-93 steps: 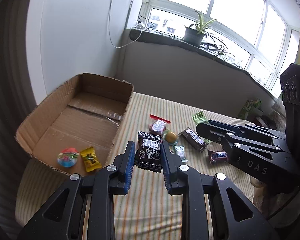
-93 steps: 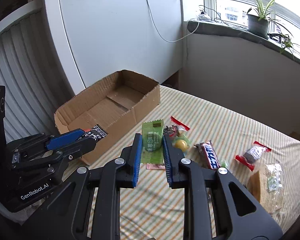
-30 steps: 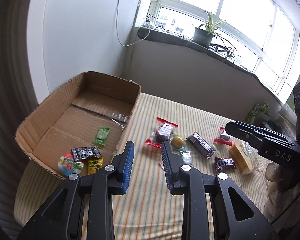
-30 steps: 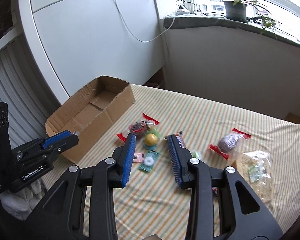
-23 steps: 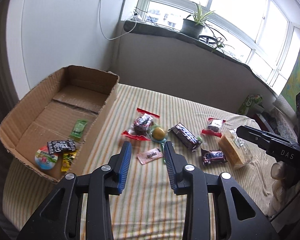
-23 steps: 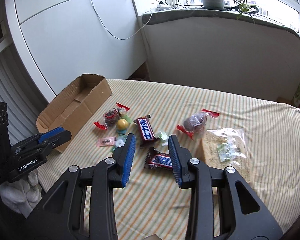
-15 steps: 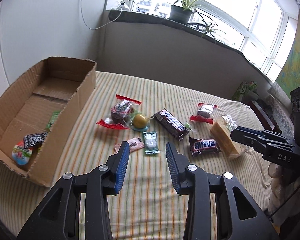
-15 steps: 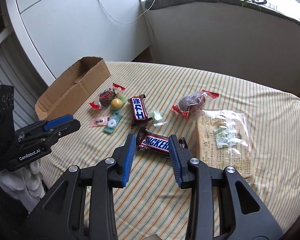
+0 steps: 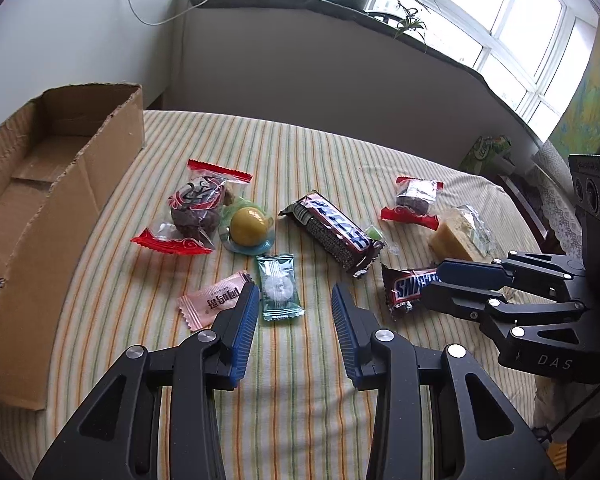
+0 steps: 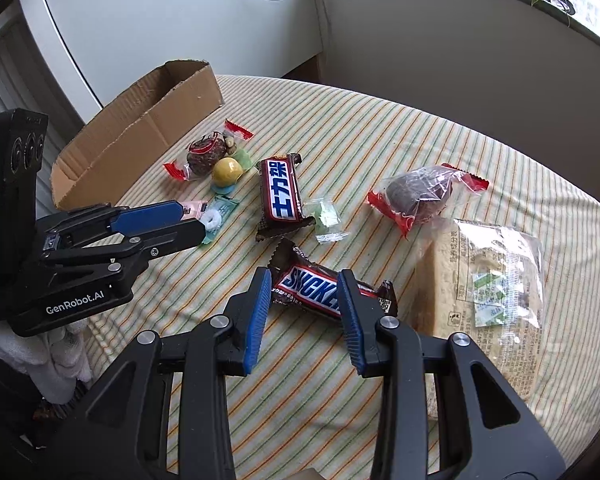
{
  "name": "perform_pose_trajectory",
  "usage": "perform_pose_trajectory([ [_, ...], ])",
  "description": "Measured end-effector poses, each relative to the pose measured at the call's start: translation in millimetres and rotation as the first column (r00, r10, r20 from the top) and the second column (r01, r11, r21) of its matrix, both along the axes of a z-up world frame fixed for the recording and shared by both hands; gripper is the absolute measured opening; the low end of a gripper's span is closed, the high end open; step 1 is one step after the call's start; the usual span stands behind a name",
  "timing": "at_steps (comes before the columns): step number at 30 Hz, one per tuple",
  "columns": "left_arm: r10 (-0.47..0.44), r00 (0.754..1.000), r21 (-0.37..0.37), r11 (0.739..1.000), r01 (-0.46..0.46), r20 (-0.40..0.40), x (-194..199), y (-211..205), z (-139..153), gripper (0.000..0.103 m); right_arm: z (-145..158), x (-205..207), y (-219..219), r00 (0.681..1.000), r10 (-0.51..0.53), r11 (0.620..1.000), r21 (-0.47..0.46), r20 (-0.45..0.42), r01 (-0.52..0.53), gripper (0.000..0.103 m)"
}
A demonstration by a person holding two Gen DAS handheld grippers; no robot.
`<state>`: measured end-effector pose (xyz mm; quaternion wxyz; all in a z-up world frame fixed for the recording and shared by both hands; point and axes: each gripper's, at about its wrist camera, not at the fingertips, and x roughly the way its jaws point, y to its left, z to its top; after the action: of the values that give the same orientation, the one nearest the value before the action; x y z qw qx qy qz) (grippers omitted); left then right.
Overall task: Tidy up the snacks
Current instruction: 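Grasp the Snickers bar with the right tool while the left grasps the mint packet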
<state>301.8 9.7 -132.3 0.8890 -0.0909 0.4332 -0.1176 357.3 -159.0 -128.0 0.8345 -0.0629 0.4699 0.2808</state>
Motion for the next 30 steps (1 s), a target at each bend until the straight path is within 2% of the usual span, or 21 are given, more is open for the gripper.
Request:
perform_pose_trajectory([
  [1, -0.001, 1.0, -0.003, 1.0, 0.001, -0.003, 2, 0, -1, 0.036, 0, 3, 1, 1.0, 0.0, 1.0, -0.003, -0.002, 0.0, 0.044],
  [2, -0.004, 1.0, -0.004, 1.0, 0.004, -0.005, 2, 0, -2, 0.036, -1, 6, 3, 1.0, -0.001, 1.0, -0.01, -0.003, 0.001, 0.058],
  [3, -0.006, 1.0, 0.0, 1.0, 0.006, -0.006, 4, 0, -3, 0.036, -2, 9, 4, 1.0, -0.004, 1.0, -0.02, -0.002, 0.004, 0.065],
  [12, -0.023, 0.999, 0.009, 1.0, 0.023, -0.024, 14, -2, -11, 0.036, -12, 20, 13, 0.998, 0.002, 0.997, -0.081, -0.056, -0.006, 0.065],
  [20, -0.033, 0.999, 0.038, 0.999, 0.034, -0.02, 15, -5, -12, 0.036, -11, 5, 13, 0.993, 0.053, 0.996, -0.06, -0.107, -0.06, 0.065],
  [23, -0.048, 0.999, 0.048, 0.998, 0.049, -0.027, 14, -7, -13, 0.025, -14, 3, 15, 0.994, 0.058, 0.994, -0.087, -0.091, -0.066, 0.064],
  [29, -0.045, 0.999, 0.075, 0.996, 0.047, -0.029, 16, -12, -16, 0.025, -23, 8, 19, 0.998, 0.034, 0.989, -0.142, -0.059, -0.042, 0.046],
  [30, -0.045, 0.999, 0.075, 0.996, 0.047, -0.028, 17, -11, -16, 0.025, -24, 8, 21, 0.998, 0.033, 0.988, -0.148, -0.054, -0.04, 0.046],
])
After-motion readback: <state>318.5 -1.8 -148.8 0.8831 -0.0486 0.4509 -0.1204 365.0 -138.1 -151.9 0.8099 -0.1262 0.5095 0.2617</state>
